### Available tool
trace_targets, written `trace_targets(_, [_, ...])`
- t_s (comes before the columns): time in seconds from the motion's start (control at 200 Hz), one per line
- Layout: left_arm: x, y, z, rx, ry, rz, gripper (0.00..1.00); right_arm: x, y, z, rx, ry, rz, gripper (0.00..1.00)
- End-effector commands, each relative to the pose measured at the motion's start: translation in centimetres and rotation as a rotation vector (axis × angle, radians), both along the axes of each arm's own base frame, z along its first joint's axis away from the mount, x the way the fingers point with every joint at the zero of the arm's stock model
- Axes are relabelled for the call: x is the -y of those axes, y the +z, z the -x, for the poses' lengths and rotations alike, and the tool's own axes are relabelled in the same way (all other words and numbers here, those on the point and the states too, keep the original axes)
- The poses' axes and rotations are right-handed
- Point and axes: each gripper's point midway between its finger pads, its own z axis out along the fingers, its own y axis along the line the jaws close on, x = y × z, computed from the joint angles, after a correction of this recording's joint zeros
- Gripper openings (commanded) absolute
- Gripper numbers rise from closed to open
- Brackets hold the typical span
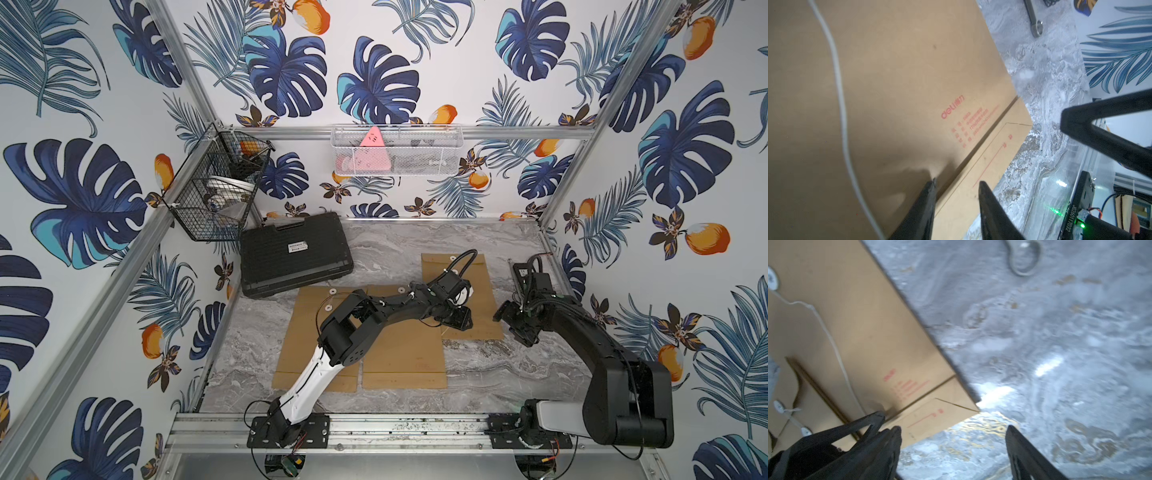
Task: Close the mouth of the file bag
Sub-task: Pick up the file bag from the center of the board.
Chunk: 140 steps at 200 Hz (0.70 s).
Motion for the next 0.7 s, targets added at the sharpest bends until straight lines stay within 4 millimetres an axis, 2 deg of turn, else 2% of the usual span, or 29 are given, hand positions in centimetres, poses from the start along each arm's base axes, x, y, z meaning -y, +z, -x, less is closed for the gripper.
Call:
trace_targets(0.0, [0.0,-1.4,0.5,0.002,-0.022,-0.057,0.39,-0.8,-0.7,0.9,0.002,-0.003,-0.082,0.82])
trace_targets(0.095, [0.0,-2.5,0.9,-0.008,-0.032,-0.078,0.38,-1.5,-1.6,0.8,0.025,-0.031,-0.18,0.81])
trace_targets(0.22, [-0.7,-3.9,1.5,-0.035,-0.028,-0.096,0.36,-1.5,-2.4,0.3,0.065,-0.064,-0.232,0.81])
trace_targets(0.465, [-2.0,-5.3,2.8,-0.056,-0.034,-0.129,0.33,0.3,-3.6,-0.5,0.137,-0.174,-0.244,0.8])
trace_targets(0.696, [-2.9,-6.9,3.6,-0.077,-0.048,-0.161,0.31,0.5,-2.4,-3.1,0.336,-0.251,-0.305,0.78])
